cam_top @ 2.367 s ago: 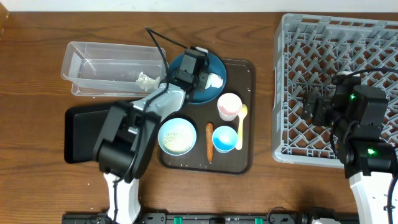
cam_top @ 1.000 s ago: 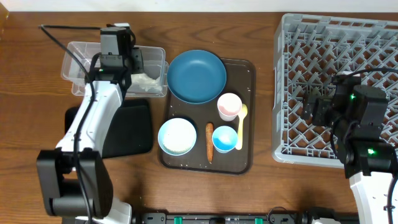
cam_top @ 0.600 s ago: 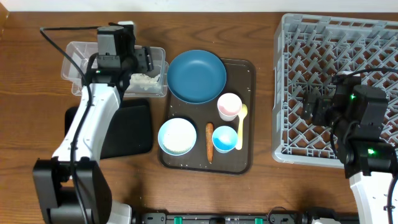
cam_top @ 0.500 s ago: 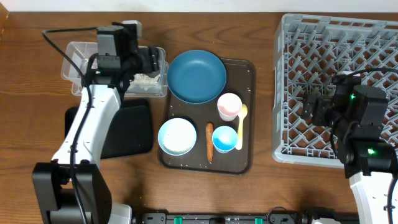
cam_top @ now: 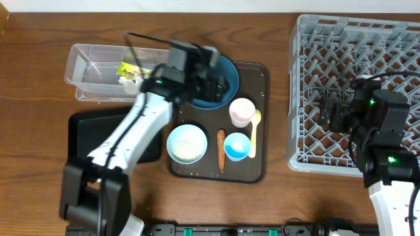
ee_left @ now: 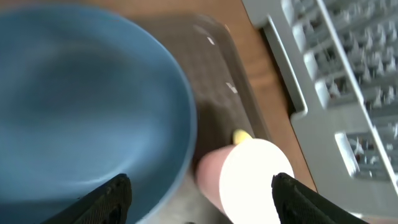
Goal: Sort waste into correct bins and load items into the dishwasher rack
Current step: 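Reach the left gripper to the pink cup and grasp it, then lift the pink cup and hand it to the right gripper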
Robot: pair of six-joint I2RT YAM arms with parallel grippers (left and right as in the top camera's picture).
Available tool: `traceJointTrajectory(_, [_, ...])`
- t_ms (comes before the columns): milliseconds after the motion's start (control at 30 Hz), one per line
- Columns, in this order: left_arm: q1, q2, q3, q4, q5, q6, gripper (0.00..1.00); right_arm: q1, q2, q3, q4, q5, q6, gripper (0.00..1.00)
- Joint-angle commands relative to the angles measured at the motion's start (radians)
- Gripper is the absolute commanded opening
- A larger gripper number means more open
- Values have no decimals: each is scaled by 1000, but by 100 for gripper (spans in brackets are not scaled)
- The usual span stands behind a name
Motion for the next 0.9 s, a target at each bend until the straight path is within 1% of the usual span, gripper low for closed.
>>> traceJointTrajectory(0, [-39, 53, 1, -16, 10, -8, 74, -13, -1, 25, -1, -3, -11, 99])
traceJointTrajectory(67, [-58, 83, 1, -19, 10, -8, 74, -13, -1, 25, -1, -3, -11, 99])
traceJointTrajectory(233, [-92, 133, 1, -27, 10, -9, 64, -13, -1, 25, -1, -3, -11, 99])
traceJointTrajectory(300, [-103, 149, 1, -26, 10, -8, 62, -13, -1, 25, -1, -3, -11, 99])
traceJointTrajectory(367, [-115, 164, 1, -27, 10, -9, 57, -13, -1, 25, -1, -3, -11, 99])
traceJointTrajectory(400, [-120, 170, 0, -27, 10, -8, 54, -13, -1, 25, -1, -3, -11, 99])
traceJointTrajectory(433, [-125, 174, -1, -27, 10, -8, 49, -13, -1, 25, -2, -3, -11, 99])
traceJointTrajectory(533, [-127, 175, -1, -22, 7, -9, 25, -13, -1, 25, -2, -3, -11, 99])
traceJointTrajectory(567, [-127, 175, -1, -18, -4, -9, 21, -13, -1, 25, -2, -3, -11, 99])
traceJointTrajectory(667, [-123, 169, 0, -15, -72, -9, 12, -13, -1, 25, -4, -3, -11, 99])
traceJointTrajectory(800, [-101, 129, 3, 14, -77, -10, 7, -13, 0, 25, 0, 3, -12, 99])
traceJointTrajectory(867, [-82, 96, 3, 50, -76, -26, 6, -13, 5, 25, 8, 27, -11, 99])
